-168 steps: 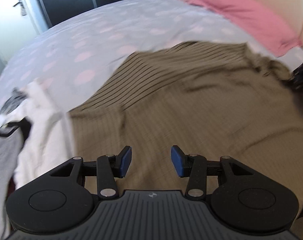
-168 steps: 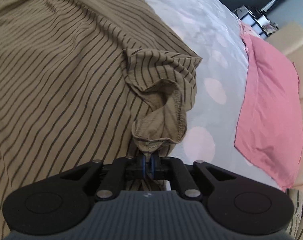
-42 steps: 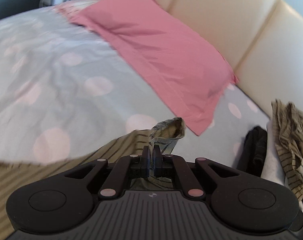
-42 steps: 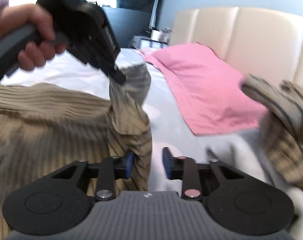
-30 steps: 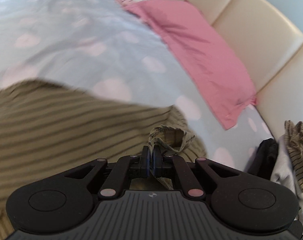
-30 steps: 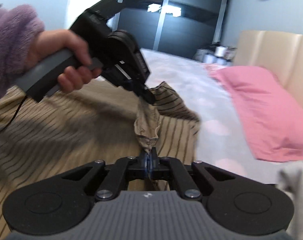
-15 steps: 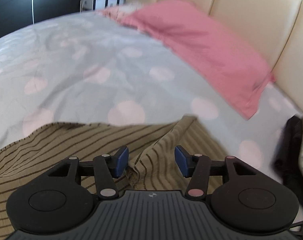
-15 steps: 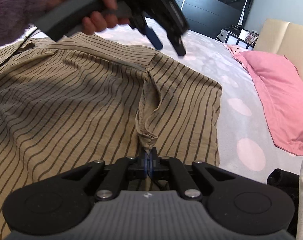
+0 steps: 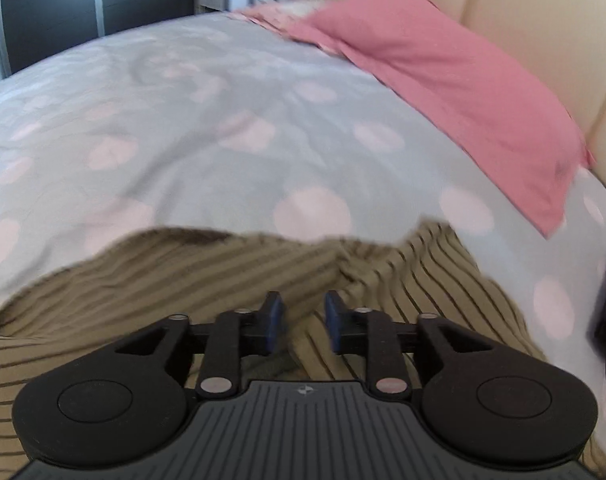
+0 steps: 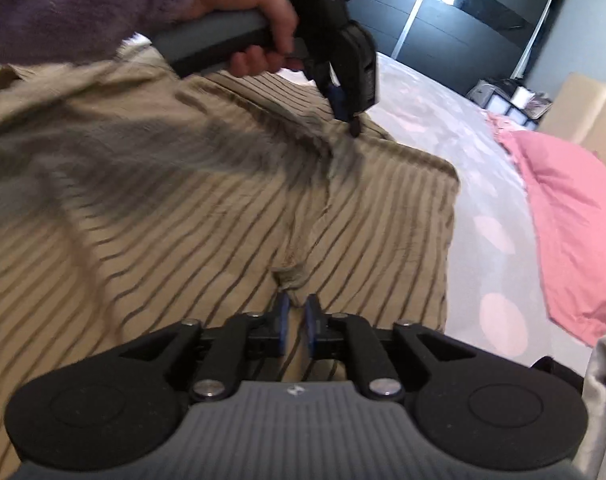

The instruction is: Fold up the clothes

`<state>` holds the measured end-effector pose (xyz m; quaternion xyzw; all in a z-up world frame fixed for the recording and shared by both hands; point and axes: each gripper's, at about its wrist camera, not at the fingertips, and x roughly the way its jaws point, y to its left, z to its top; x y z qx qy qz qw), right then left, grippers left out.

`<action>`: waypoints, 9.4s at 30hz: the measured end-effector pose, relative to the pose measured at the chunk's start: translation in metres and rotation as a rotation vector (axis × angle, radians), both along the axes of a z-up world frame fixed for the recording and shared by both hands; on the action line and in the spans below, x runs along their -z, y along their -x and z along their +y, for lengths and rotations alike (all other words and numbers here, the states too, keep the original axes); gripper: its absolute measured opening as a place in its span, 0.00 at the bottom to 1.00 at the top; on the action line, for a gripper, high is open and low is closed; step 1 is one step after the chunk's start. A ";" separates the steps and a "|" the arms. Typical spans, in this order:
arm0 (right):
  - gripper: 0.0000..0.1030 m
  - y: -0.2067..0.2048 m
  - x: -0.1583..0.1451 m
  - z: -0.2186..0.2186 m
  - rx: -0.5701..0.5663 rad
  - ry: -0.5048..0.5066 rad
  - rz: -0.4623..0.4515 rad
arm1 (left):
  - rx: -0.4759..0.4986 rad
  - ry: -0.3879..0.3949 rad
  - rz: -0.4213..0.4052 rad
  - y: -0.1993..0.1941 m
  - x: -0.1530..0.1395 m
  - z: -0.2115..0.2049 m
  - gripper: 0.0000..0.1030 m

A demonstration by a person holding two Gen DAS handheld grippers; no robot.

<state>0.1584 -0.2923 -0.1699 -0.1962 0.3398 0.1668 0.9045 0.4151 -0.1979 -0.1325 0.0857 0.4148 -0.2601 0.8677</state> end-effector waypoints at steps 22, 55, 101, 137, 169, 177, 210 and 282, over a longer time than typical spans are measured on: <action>0.31 0.144 -0.033 -0.097 0.203 0.036 0.204 | 0.027 -0.245 0.326 0.029 0.014 -0.172 0.33; 0.01 0.157 -0.140 -0.003 -0.088 -0.292 0.470 | -0.047 0.247 0.260 0.044 -0.085 0.021 0.02; 0.57 0.206 -0.063 0.065 0.043 -0.126 0.387 | -0.162 0.282 0.410 0.307 -0.021 0.194 0.39; 0.34 0.266 -0.001 0.111 -0.348 0.329 0.495 | -0.046 0.217 0.494 0.406 0.029 0.157 0.42; 0.02 0.275 0.004 0.090 -0.508 0.614 0.355 | -0.078 0.234 0.465 0.387 0.039 0.156 0.01; 0.01 0.280 0.009 0.094 -0.490 0.641 0.453 | -0.120 0.228 0.514 0.393 0.041 0.174 0.00; 0.56 0.191 -0.124 0.205 -0.016 -0.091 0.134 | -0.351 0.067 0.275 0.357 -0.054 0.344 0.25; 0.02 0.220 -0.060 0.165 0.238 -0.804 0.606 | -0.071 -0.246 -0.003 0.115 -0.027 0.136 0.00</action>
